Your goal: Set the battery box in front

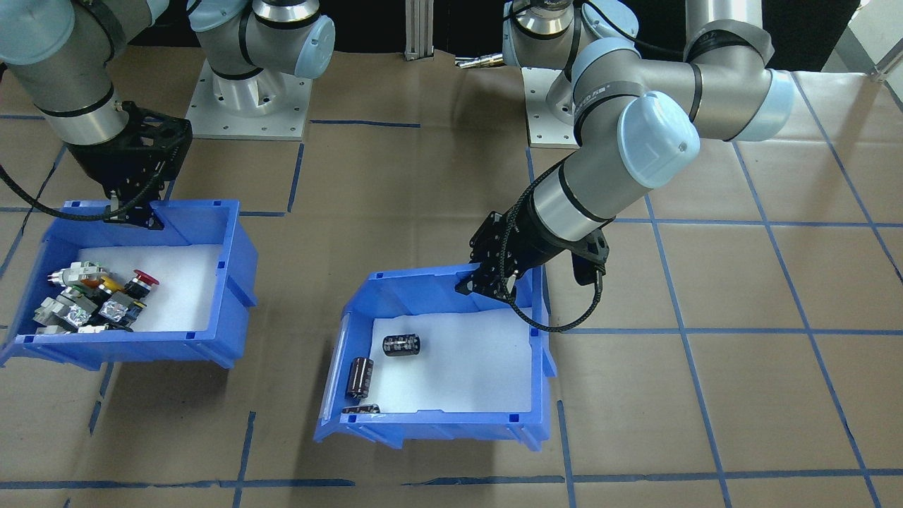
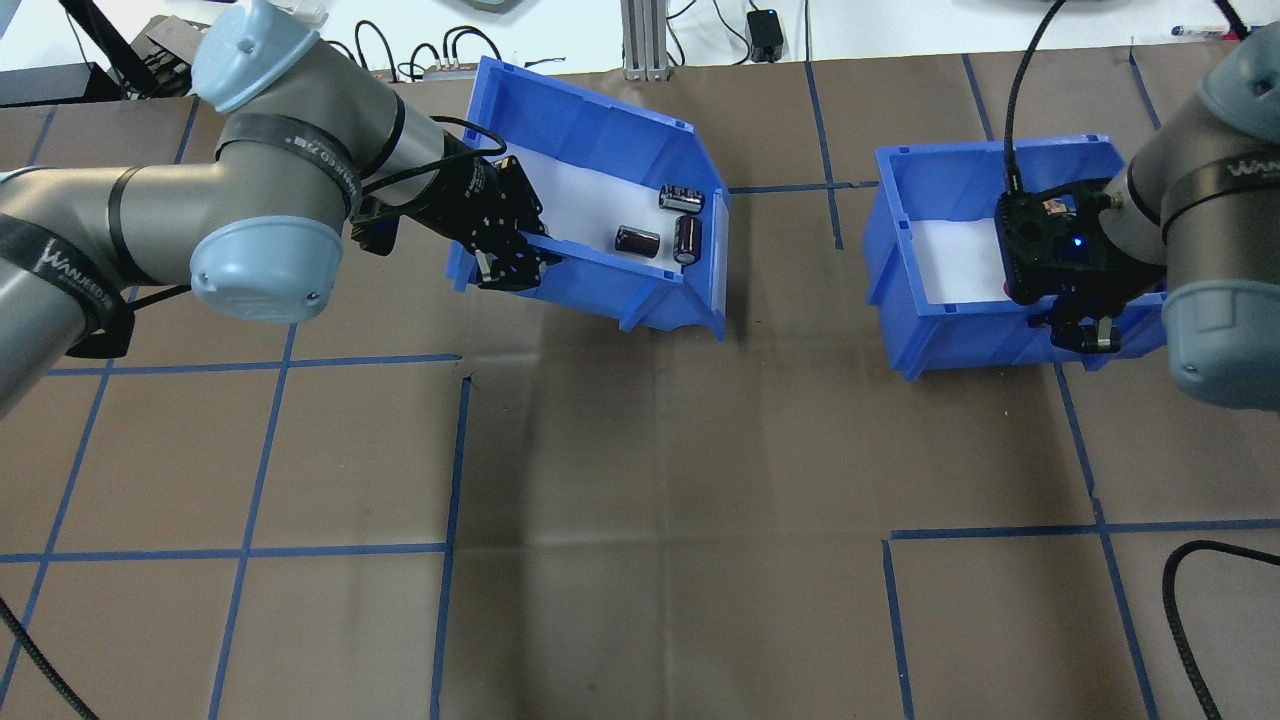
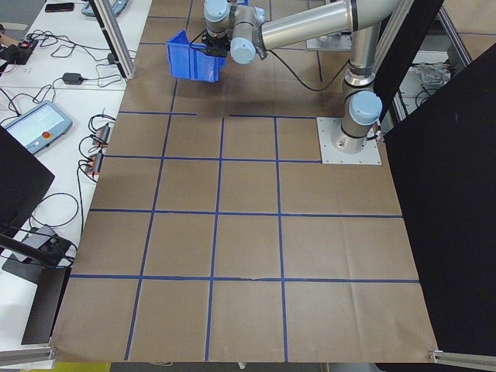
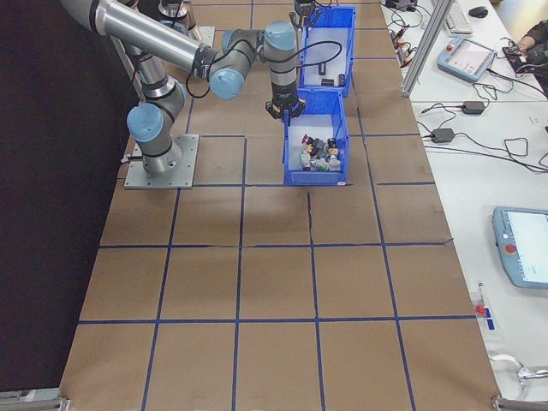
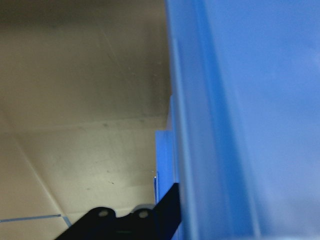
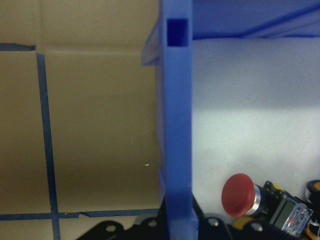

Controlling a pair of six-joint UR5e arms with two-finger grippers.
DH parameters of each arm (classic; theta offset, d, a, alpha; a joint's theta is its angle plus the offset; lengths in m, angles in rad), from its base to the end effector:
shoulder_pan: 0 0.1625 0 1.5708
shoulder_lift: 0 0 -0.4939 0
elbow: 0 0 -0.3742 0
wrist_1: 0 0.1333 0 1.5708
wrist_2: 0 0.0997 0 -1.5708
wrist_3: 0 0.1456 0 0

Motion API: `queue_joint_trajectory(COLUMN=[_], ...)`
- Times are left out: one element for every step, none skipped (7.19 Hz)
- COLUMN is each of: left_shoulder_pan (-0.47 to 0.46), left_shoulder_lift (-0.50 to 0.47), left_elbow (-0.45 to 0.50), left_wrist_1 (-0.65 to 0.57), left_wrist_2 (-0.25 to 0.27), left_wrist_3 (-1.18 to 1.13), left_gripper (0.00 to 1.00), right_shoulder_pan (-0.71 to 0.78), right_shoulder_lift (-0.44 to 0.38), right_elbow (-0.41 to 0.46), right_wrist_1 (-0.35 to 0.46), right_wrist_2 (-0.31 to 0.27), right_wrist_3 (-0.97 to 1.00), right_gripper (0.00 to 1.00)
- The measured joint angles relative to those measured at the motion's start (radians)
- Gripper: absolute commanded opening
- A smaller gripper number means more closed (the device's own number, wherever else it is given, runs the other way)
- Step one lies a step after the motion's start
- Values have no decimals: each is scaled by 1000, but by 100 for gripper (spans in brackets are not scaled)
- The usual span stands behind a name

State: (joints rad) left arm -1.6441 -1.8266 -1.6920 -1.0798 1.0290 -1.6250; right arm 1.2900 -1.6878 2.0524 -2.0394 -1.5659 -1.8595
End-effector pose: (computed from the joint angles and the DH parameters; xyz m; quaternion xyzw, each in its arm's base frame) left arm -0.2508 -0.5693 0.3900 0.6628 -0.6974 -0.1643 0.2177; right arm 0.0162 -0.4275 0.3851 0.7090 -0.7033 0.0271 0.0444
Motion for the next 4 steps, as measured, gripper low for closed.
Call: queue_joint_trajectory(left_shoulder_pan=[-9, -13, -16, -18], left_shoulder_lift=[-25, -45, -66, -86], left_elbow=[20, 27, 30, 30], left_wrist_1=[25, 49, 69, 81], left_wrist_2=[-43, -64, -72, -81], left_wrist_3=[-39, -59, -75, -90], left_gripper=[0, 0, 1, 1], right_shoulder_pan=[-4, -13, -30, -43], right_shoulder_lift=[-9, -13, -14, -16], right_elbow=[12, 17, 19, 20], right_wrist_1=[-2, -2, -1, 0], right_wrist_2=[1, 2, 2, 0], right_wrist_3=[-13, -20, -32, -47], right_gripper=[0, 0, 0, 0])
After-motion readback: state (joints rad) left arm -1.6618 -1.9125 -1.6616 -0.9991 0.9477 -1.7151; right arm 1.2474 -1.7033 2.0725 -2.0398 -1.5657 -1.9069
